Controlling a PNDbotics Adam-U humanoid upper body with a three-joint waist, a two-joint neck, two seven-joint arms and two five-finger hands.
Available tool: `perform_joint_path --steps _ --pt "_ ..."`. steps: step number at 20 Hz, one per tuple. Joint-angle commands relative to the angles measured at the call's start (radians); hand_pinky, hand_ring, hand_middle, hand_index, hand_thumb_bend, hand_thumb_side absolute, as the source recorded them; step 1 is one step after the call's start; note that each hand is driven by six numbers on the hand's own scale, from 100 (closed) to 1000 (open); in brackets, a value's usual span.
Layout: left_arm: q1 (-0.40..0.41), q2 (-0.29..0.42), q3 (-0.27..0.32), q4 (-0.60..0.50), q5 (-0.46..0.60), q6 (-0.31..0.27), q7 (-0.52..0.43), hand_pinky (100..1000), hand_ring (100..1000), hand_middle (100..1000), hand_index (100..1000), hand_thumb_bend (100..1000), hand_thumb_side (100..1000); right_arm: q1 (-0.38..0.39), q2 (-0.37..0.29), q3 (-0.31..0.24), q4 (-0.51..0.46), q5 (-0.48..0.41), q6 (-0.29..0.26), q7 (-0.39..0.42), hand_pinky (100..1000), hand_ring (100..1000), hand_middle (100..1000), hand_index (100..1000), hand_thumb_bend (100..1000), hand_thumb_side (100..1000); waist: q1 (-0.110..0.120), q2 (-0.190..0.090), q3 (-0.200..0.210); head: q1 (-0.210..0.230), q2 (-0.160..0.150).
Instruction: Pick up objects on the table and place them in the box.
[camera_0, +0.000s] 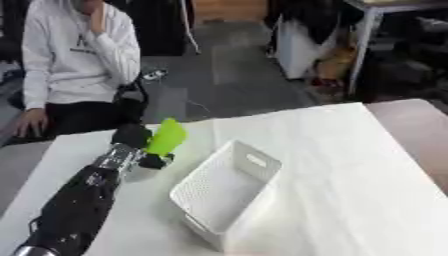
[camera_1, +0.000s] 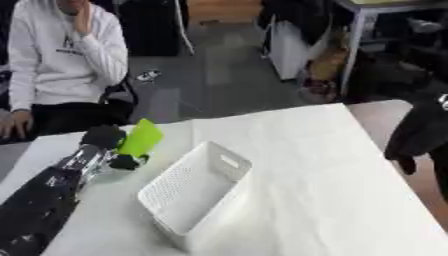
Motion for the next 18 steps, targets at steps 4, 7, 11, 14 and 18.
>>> perform_joint_path --steps 4,7,11,14,18 --pt "0.0 0.067 -0.054 -0.112 0.176 -0.094 0.036 100 100 100 287 100 794 0.007 -0.027 -0.013 -0.01 0.014 -0.001 -0.012 150 396 462 520 100 704 -0.005 -0.026 0.011 -0.012 -0.017" --pt "0.019 0.099 -0.103 -0.193 0.262 -0.137 -0.007 100 100 100 250 100 795 0.014 -0.029 -0.021 -0.01 0.021 -0.001 -0.024 150 396 462 519 100 701 -0.003 -0.028 0.014 -0.016 -0.016" --pt "0.052 0.15 -0.166 -0.313 0.356 -0.173 -0.071 100 100 100 206 100 789 0.019 -0.032 -0.028 -0.01 0.031 0.0 -0.037 150 396 462 520 100 699 -0.001 -0.03 0.016 -0.022 -0.014" --pt "0.084 0.189 -0.207 -0.404 0.431 -0.189 -0.105 100 100 100 196 100 788 0.02 -0.033 -0.033 -0.01 0.034 -0.002 -0.046 151 396 461 519 100 695 0.001 -0.03 0.017 -0.035 -0.012" --pt "0.118 0.225 -0.251 -0.501 0.523 -0.192 -0.153 100 100 100 203 100 788 0.021 -0.036 -0.034 -0.01 0.037 -0.003 -0.05 151 396 461 519 100 694 0.002 -0.029 0.017 -0.05 -0.005"
